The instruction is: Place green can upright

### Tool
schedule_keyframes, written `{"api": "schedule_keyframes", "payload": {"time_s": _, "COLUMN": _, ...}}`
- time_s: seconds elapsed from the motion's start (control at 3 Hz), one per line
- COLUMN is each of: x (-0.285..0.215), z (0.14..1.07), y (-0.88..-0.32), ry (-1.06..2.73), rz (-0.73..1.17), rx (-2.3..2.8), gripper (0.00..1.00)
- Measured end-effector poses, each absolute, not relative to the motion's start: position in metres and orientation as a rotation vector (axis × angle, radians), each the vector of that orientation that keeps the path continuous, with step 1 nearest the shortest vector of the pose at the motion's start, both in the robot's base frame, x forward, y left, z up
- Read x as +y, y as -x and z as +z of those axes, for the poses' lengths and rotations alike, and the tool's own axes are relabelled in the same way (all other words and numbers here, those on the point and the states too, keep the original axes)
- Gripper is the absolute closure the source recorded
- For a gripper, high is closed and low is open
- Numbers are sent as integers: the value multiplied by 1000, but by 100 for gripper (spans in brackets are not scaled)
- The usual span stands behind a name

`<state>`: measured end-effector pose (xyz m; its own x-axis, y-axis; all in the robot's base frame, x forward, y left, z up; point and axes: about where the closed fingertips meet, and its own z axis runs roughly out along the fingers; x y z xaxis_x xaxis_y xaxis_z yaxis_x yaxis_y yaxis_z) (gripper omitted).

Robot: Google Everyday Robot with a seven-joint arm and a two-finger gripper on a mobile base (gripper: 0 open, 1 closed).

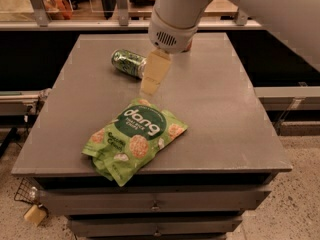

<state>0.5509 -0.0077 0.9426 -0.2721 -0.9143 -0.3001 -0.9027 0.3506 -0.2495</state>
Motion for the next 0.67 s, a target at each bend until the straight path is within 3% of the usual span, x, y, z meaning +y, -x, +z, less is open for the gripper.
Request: {"api": "schedule_keyframes", "payload": {"time_s": 0.67, "x": 38, "z": 917, "y": -649, "ry": 1407, "rz": -2, "rx": 2345, "gripper": 0}}
